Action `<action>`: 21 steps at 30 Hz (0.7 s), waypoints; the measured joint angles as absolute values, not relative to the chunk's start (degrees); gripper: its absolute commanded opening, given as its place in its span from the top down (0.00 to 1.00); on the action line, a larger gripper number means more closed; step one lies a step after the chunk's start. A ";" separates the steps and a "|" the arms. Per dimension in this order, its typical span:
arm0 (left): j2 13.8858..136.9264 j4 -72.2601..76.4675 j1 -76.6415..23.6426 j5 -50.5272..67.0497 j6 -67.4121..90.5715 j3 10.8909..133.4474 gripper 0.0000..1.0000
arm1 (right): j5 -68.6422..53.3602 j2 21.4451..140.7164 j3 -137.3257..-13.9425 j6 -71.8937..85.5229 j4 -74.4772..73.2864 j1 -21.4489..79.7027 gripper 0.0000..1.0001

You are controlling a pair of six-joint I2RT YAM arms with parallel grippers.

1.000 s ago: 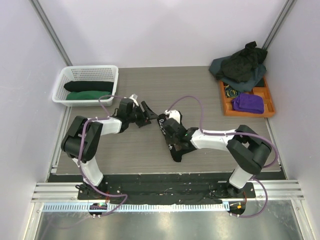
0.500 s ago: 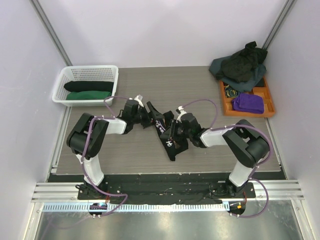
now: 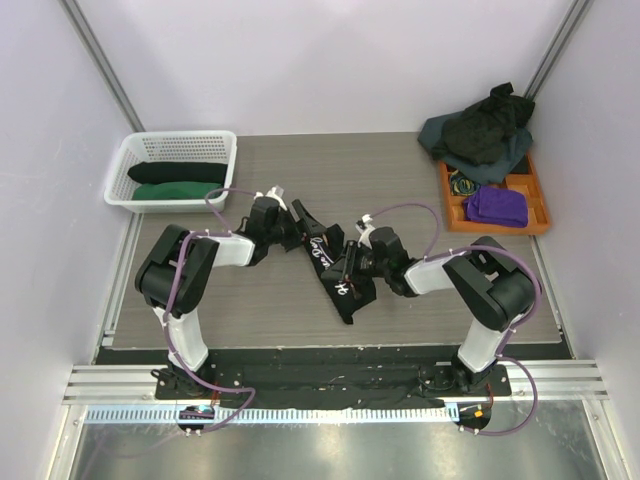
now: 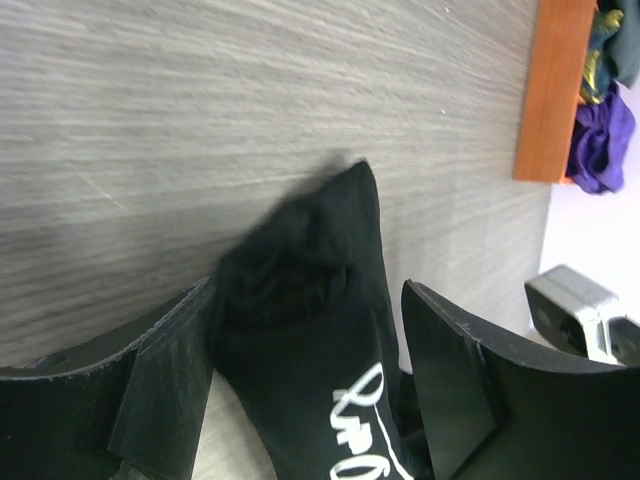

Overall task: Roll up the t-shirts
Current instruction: Roll the T-shirt to the center of the board.

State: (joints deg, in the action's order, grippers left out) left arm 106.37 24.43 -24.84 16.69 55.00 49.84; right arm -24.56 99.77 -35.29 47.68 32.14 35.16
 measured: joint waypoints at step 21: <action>107.68 16.82 -25.04 12.16 49.78 53.10 1.00 | -29.30 100.84 -34.54 49.50 32.91 33.34 0.52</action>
